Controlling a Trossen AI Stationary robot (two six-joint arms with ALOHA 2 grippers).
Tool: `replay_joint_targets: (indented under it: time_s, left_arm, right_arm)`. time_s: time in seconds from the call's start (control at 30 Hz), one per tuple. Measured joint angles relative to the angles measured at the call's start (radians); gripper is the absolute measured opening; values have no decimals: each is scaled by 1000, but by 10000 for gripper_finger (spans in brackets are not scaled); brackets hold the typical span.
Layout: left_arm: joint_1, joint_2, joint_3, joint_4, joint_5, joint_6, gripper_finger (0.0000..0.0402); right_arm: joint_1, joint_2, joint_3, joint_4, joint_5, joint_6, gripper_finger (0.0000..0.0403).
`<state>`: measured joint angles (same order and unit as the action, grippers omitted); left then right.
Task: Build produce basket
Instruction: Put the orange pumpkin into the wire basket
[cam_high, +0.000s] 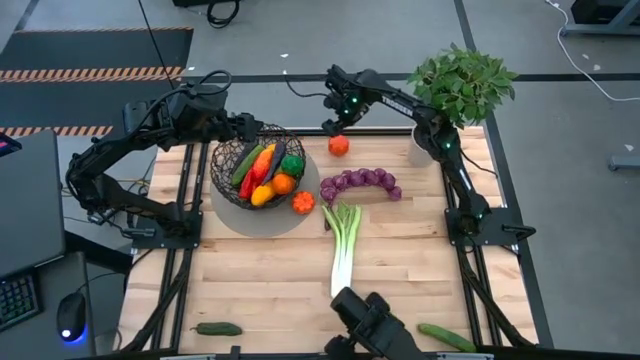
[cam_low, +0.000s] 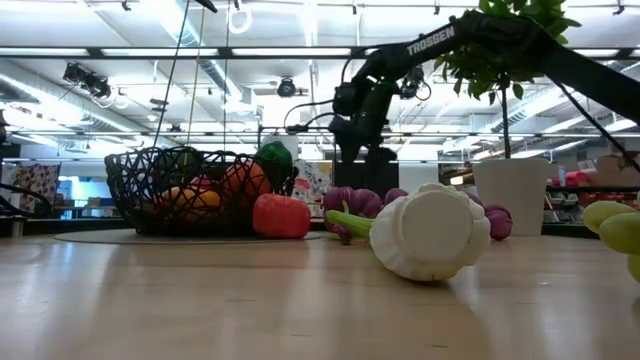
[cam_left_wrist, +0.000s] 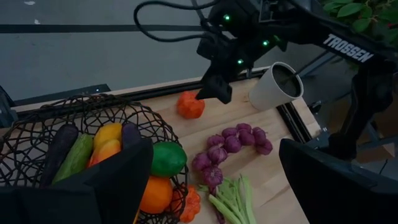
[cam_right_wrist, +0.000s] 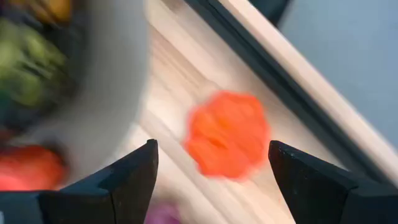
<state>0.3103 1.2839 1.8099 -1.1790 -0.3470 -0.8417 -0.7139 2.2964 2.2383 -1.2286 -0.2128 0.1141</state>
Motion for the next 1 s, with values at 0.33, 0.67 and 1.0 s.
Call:
replay_joint_targets:
  time_s: [0.33, 0.67, 1.0]
  left_arm:
    - [0, 0, 0, 0, 0, 26, 357]
    - [-9, 0, -1, -1, 0, 24, 357]
    - [-29, 0, -1, -8, 0, 26, 357]
  right_arm:
    - [0, 9, -29, -27, 57, -21, 317]
    - [-2, 10, -148, 42, 38, 14, 381]
    - [-1, 10, -154, 136, 56, 27, 398]
